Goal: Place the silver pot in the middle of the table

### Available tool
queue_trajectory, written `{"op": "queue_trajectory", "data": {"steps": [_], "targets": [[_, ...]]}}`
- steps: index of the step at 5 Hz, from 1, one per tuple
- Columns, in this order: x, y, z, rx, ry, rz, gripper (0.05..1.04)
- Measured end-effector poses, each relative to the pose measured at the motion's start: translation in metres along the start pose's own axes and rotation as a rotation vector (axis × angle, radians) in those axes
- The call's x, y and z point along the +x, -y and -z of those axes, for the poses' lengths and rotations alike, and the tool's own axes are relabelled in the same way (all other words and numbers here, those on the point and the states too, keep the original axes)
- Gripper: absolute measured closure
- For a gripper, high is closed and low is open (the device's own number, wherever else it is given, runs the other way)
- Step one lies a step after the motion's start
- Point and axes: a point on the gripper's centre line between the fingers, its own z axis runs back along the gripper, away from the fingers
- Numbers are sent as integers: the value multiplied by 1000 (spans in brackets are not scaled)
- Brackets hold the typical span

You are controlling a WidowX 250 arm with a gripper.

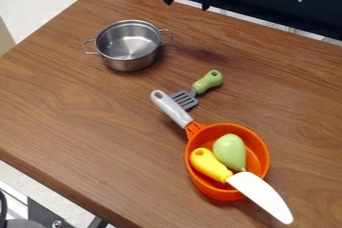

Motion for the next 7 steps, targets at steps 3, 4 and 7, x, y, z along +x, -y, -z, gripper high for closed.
{"op": "queue_trajectory", "data": {"steps": [3, 4, 7], "targets": [[-31, -26, 21, 17, -48, 260, 82], [-48, -39, 18, -11, -62, 432, 82], [-63, -70, 12, 38, -64, 658, 82]]}}
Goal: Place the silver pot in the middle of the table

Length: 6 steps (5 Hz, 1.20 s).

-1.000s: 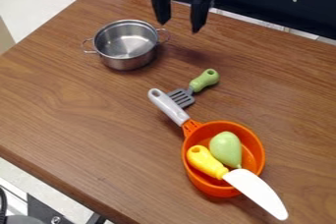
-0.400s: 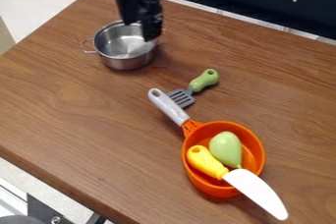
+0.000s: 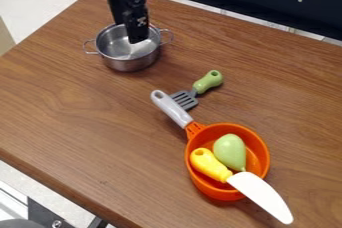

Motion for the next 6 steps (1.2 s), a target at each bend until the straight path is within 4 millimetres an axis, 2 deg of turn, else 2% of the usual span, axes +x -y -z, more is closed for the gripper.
{"op": "queue_trajectory", "data": {"steps": [4, 5, 6], "targets": [[-23, 8, 42, -13, -35, 243, 99], [-26, 11, 49, -1, -37, 259, 221], [-22, 8, 49, 6, 10, 326, 509]]}}
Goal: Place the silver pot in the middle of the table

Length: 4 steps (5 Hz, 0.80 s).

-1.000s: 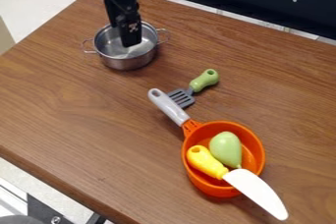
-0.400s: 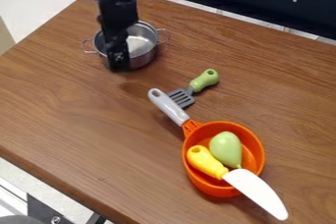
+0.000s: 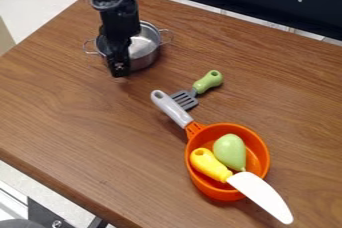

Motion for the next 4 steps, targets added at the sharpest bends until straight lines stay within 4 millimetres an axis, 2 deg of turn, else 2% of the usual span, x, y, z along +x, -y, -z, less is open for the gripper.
{"op": "queue_trajectory", "data": {"steps": [1, 2, 3, 4], "targets": [[3, -5, 6, 67, 41, 91, 784], [8, -9, 6, 97, 65, 160, 965], [14, -11, 5, 123, 64, 219, 1026], [24, -15, -2, 134, 32, 279, 1027]]}}
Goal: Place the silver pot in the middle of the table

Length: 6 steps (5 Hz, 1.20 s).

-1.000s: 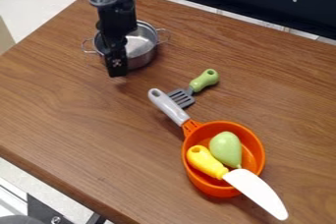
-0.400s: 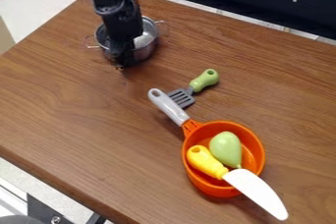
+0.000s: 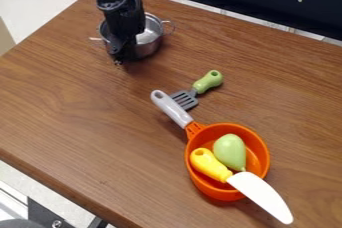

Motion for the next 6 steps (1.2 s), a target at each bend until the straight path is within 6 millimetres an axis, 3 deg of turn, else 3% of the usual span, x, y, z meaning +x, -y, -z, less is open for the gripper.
{"op": "queue_trajectory", "data": {"steps": [3, 5, 6], "targets": [[57, -4, -6, 37, 135, 198, 1027], [92, -4, -10, 28, 104, 251, 1027], [99, 1, -3, 16, 94, 262, 1027]]}}
